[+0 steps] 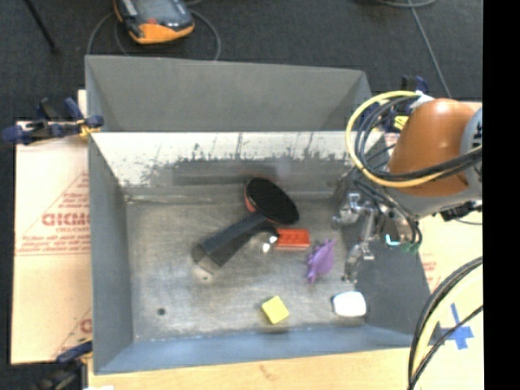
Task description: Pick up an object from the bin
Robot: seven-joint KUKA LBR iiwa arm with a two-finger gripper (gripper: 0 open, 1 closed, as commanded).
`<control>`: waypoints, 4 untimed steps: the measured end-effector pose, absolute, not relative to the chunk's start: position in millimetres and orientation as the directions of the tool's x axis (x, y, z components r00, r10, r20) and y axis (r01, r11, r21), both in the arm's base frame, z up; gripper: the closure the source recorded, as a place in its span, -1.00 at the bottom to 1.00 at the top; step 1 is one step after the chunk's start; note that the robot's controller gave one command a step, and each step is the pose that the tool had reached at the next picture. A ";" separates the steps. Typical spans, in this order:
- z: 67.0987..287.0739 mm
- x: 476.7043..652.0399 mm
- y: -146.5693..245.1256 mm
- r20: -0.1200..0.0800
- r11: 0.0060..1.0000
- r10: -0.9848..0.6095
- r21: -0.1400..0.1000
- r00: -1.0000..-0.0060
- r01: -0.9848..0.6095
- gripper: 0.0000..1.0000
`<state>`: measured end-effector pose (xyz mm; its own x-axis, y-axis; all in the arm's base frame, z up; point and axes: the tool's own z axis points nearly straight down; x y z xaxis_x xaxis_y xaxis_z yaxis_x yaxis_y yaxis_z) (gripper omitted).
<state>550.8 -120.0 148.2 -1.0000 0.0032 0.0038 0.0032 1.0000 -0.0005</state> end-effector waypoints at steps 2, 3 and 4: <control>100.7 555.0 -121.2 -0.010 0.961 -0.278 -0.006 -0.961 -0.278 -1.00; 106.8 555.4 -121.6 -0.001 0.926 -0.376 -0.001 -0.926 -0.376 -1.00; 117.1 563.2 -111.3 -0.006 0.937 -0.348 -0.002 -0.937 -0.348 -1.00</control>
Offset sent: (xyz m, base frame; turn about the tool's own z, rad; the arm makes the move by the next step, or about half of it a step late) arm 0.0009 -0.0010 -0.0782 -0.4161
